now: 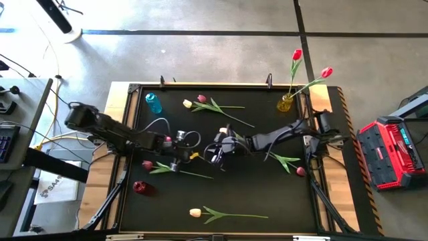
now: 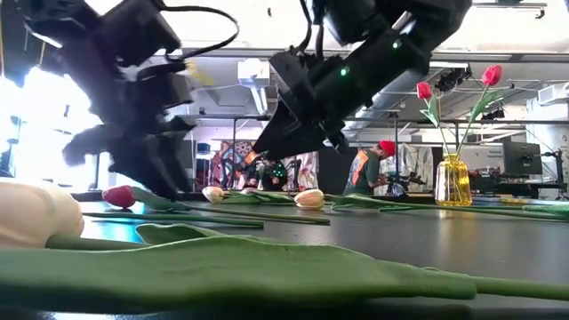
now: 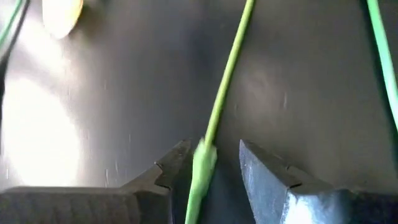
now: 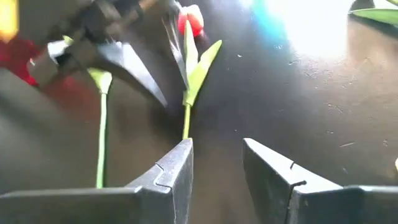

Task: Sort flowers into vase by color
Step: Put the red tulip into the yellow vase

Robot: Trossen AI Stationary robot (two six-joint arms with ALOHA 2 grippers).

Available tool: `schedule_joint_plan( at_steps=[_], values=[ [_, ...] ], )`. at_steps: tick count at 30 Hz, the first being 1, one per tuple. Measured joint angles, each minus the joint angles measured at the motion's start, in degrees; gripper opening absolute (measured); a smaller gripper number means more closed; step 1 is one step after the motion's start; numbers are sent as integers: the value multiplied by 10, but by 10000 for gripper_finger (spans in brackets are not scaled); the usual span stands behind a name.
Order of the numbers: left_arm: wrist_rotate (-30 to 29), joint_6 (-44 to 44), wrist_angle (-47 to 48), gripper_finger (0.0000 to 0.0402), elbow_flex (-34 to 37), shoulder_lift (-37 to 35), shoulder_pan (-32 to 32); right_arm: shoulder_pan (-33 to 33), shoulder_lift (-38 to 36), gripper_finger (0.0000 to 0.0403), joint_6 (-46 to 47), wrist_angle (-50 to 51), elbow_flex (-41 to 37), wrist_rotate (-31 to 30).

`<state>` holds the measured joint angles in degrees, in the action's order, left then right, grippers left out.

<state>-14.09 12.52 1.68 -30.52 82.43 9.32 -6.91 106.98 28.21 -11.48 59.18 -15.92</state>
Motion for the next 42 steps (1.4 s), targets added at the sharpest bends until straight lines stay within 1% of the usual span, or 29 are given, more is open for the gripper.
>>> schedule_joint_plan(
  at_steps=[4, 8, 10, 15, 21, 28, 30, 32, 34, 36, 37, 42],
  values=[
    [-7, -39, 2, 122, 42, -64, 0, 5, 38, 128, -29, -10, 23, 10],
    [-19, -68, 14, 122, 61, -116, 0, 11, 93, 128, -77, -8, 77, 39],
    [-21, -74, 24, 122, 65, -131, 0, 12, 119, 128, -92, 0, 107, 40],
    [-32, -93, 50, 122, 66, -138, 0, 17, 166, 128, -131, 50, 184, 37],
    [-45, -110, 45, 122, 65, -138, 0, 27, 225, 128, -159, 112, 262, 42],
    [-62, -123, 45, 122, 66, -138, 0, 31, 242, 125, -162, 158, 294, 45],
    [-64, -124, 44, 122, 66, -138, 0, 31, 242, 114, -162, 165, 294, 46],
    [-73, -126, 44, 122, 66, -138, 0, 31, 241, 94, -163, 169, 294, 47],
    [-82, -134, 45, 122, 66, -138, 0, 31, 241, 64, -166, 172, 294, 47],
    [-87, -140, 44, 122, 66, -138, 0, 31, 240, 25, -167, 173, 294, 49],
    [-87, -144, 45, 122, 66, -138, 0, 31, 240, 13, -167, 173, 294, 49],
    [-90, -172, 44, 122, 66, -143, 0, 30, 232, 7, -138, 185, 293, 28]
  ],
)
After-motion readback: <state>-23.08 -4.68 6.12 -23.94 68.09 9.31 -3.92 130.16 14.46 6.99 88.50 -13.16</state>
